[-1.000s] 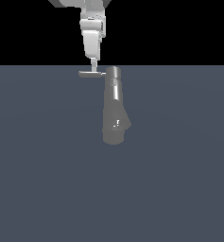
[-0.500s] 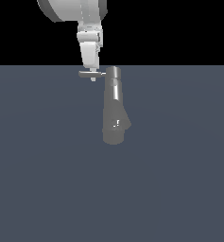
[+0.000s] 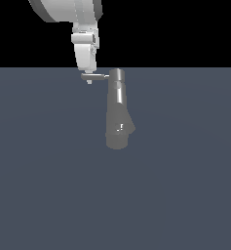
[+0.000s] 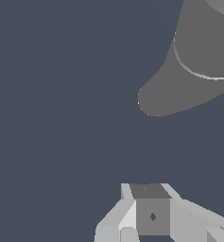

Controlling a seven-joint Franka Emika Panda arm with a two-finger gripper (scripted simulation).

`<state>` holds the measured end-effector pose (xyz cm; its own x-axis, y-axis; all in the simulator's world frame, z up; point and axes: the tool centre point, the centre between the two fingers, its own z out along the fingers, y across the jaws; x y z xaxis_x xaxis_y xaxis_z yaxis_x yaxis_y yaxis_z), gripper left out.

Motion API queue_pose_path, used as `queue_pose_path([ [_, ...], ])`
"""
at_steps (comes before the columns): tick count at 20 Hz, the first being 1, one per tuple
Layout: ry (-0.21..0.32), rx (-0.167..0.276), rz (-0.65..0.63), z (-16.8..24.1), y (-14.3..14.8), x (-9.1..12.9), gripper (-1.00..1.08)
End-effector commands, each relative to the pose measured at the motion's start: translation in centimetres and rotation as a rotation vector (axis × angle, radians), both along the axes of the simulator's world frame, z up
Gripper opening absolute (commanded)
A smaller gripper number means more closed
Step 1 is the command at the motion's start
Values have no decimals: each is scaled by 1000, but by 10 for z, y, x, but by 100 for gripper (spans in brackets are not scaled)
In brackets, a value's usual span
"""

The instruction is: Turn on the faucet by rotating a designated handle.

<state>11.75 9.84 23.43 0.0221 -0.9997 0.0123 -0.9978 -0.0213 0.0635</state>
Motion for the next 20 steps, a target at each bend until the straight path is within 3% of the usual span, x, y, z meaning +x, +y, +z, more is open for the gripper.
queue_pose_path([
  [1, -2, 2, -1, 1, 2, 0, -100],
  [20, -2, 2, 0, 18, 2, -34, -100],
])
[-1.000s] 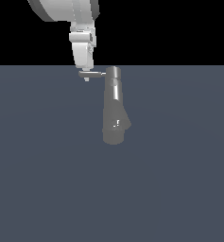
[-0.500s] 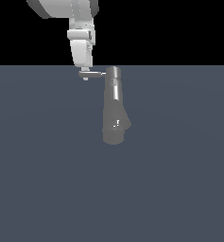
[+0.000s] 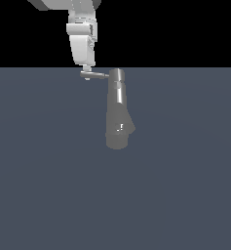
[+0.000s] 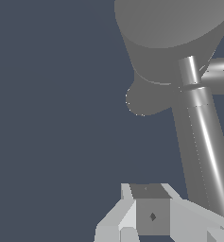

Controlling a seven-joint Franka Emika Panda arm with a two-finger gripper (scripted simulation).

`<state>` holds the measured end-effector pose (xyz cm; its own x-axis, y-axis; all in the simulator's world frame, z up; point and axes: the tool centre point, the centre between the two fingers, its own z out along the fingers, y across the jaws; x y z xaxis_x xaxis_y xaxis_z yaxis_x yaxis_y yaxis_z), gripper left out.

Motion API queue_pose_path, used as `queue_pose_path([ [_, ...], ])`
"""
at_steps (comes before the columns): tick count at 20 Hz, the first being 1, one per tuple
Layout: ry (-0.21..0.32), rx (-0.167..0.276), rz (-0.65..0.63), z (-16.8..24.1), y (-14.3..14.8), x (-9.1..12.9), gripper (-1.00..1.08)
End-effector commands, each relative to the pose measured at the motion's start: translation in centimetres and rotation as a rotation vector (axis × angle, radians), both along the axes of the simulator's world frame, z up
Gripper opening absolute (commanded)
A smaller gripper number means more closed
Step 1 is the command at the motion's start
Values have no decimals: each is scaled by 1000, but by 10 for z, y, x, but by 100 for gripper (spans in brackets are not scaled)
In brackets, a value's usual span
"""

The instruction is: Turn on the faucet by rotating a designated handle.

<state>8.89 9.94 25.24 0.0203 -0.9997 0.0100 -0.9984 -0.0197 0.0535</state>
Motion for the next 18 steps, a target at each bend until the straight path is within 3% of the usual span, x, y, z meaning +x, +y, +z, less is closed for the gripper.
queue_pose_path([
  [1, 8, -1, 1, 1, 1, -8, -100],
  [18, 8, 0, 1, 19, 0, -45, -100],
])
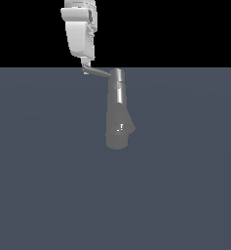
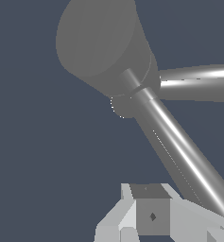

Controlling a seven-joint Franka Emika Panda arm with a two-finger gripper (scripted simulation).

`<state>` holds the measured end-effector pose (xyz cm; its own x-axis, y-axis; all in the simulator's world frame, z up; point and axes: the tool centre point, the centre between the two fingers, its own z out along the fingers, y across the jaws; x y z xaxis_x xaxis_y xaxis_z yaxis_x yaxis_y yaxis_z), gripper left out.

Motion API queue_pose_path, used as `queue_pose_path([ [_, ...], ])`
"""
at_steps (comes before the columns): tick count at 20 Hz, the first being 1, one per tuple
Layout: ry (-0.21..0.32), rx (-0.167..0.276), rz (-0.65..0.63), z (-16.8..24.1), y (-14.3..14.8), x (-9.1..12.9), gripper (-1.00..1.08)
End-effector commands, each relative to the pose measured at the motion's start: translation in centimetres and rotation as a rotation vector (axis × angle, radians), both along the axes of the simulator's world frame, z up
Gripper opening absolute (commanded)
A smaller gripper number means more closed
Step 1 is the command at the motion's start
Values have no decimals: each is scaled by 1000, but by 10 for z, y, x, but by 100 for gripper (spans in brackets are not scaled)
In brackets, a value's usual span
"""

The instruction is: Turn on the faucet by rotating a designated handle.

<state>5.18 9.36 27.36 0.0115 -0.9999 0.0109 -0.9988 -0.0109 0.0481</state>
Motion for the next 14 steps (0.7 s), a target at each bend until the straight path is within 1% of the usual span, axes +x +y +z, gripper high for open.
queue_pose_path([
  [1, 13, 1, 10, -1, 6, -10, -100],
  [2, 13, 1, 10, -1, 6, -10, -100],
  [3, 0, 0, 2, 2, 1, -4, -100],
  [14, 4, 0, 4, 11, -20, -27, -100],
])
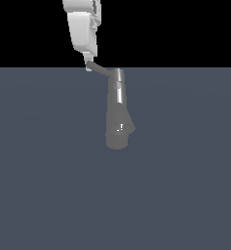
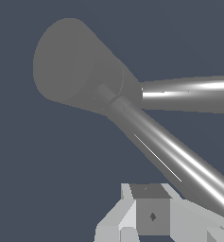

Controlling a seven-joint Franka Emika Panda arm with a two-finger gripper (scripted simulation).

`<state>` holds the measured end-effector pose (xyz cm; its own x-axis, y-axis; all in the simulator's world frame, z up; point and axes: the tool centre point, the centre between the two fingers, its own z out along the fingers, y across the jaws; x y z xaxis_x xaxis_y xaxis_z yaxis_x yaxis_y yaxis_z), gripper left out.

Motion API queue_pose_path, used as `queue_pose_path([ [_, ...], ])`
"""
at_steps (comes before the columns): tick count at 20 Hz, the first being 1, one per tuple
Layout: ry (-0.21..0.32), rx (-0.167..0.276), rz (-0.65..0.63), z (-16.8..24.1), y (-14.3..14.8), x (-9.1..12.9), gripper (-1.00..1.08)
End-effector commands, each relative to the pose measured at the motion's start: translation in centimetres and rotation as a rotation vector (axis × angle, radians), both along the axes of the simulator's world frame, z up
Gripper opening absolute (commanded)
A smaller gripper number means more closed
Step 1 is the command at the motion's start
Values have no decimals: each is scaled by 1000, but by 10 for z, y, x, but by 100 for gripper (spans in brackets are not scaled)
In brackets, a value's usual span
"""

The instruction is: Turn on the faucet by rotating a designated handle.

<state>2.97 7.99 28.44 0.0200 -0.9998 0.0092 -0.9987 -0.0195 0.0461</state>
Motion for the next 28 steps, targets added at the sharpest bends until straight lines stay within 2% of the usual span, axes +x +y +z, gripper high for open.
queue_pose_path([
  [1, 7, -1, -4, 1, -8, -7, -100],
  [21, 14, -1, 0, 17, -42, -45, -100],
  [23, 13, -1, 8, 16, -36, -43, -100],
  [28, 13, -1, 5, 17, -73, -44, -100],
])
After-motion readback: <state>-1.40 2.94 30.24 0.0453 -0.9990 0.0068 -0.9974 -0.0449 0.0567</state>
